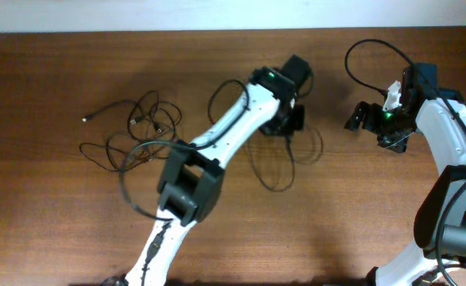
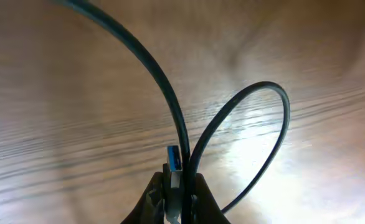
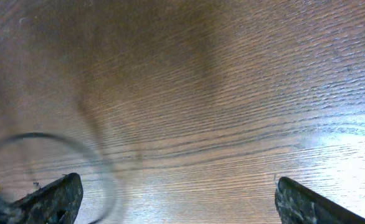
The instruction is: Untangle cables
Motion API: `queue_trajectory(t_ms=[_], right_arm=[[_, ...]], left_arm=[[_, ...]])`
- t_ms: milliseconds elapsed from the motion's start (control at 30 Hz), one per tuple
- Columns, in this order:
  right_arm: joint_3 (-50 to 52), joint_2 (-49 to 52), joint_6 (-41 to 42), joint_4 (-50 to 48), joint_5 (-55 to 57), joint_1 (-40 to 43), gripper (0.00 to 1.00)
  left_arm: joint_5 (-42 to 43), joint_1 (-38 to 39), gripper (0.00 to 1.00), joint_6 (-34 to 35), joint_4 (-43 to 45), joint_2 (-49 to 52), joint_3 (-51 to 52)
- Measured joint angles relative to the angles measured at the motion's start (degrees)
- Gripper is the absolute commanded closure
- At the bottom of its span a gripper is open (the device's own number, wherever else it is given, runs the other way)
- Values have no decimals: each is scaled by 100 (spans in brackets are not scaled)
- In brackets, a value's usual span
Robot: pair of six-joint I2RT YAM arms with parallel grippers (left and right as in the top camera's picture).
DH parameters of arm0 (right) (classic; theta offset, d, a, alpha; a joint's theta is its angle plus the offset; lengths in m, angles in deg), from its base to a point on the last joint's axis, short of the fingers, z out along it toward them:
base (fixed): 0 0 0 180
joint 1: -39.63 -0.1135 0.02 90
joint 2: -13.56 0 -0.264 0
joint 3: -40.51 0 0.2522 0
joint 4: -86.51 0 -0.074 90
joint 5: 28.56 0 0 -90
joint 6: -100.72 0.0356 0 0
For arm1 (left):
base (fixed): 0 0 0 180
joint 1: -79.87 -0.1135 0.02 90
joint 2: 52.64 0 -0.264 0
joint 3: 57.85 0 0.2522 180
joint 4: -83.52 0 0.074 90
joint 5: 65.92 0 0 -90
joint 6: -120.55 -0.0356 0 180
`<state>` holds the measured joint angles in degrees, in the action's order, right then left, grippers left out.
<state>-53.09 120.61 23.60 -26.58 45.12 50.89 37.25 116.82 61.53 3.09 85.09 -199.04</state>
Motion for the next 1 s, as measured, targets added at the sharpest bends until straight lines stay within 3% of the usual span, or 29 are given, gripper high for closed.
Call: queue_trajectory(t_ms=[200, 333, 467, 533, 600, 1000], right_arm=[[0, 0, -2, 0, 0, 0, 2], [0, 0, 0, 2, 0, 0, 2], [0, 0, 0, -2, 0, 0, 2], [0, 0, 0, 0, 0, 0, 2], [0, 0, -2, 0, 0, 0, 2], [0, 2, -2, 0, 2, 0, 2]], left_arm=[[-15, -839, 100, -13, -7, -1451, -127], [-328, -1397, 100, -17, -586, -2006, -203], [-1193, -1976, 99, -17, -1558, -2020, -188], [-1799, -2138, 94, -17, -1847, -2020, -70], [-2096, -2229, 100, -17, -1910, -2020, 203], [-2673, -2874, 100, -15, -973, -2020, 2205]])
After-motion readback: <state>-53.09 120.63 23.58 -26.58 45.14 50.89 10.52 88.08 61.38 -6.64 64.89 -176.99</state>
